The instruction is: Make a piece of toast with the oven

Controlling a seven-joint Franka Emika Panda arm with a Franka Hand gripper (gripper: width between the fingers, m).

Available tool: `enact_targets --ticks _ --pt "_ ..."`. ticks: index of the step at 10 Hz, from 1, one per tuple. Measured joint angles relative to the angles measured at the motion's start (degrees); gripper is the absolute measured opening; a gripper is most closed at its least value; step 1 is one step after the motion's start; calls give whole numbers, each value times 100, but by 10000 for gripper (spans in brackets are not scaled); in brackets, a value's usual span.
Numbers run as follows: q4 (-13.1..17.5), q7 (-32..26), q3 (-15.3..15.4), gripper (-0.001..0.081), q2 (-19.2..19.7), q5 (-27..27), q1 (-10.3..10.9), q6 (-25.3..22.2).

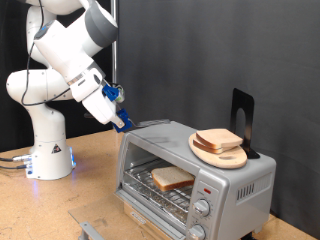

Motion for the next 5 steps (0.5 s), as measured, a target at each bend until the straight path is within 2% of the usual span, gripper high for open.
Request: enact_targets --ticks 3,5 --pt "58 -81 62 493 16 384 105 -52" --pt "138 38 310 493 21 419 230 -36"
